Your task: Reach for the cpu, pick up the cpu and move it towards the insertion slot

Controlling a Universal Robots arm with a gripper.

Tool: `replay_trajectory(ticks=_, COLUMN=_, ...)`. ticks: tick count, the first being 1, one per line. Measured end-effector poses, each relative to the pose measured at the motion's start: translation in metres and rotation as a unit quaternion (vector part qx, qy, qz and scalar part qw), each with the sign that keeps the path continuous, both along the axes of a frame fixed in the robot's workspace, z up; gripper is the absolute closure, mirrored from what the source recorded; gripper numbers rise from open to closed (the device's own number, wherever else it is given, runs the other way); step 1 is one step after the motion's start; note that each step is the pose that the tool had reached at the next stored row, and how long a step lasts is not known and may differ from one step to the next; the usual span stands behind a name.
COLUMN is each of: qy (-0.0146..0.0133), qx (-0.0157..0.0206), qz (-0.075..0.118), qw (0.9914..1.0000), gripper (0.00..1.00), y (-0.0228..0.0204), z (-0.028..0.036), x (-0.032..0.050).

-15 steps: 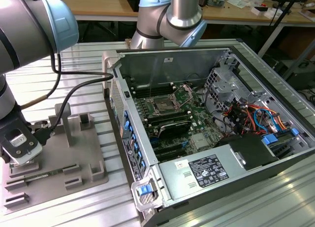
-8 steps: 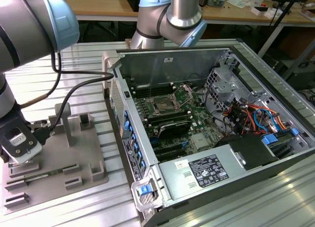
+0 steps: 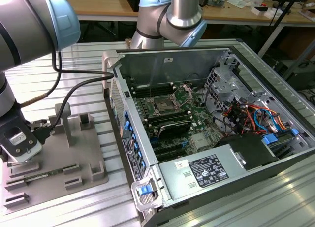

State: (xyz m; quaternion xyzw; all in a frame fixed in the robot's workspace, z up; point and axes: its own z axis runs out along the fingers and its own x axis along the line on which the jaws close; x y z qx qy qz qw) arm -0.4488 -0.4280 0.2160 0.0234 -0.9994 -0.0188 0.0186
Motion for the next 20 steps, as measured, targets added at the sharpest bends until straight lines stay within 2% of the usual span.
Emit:
replay_trajectory(ticks=11, qy=0.0074, qx=0.0001, qz=0.000, qw=0.99997, gripper=0.45, y=0.0000, z=0.0040, x=0.0011)
replay_trajectory(ticks=20, qy=0.0166, qx=0.0005, qz=0.000, qw=0.99986, gripper=0.45, y=0.0000, z=0.0072, x=0.0025)
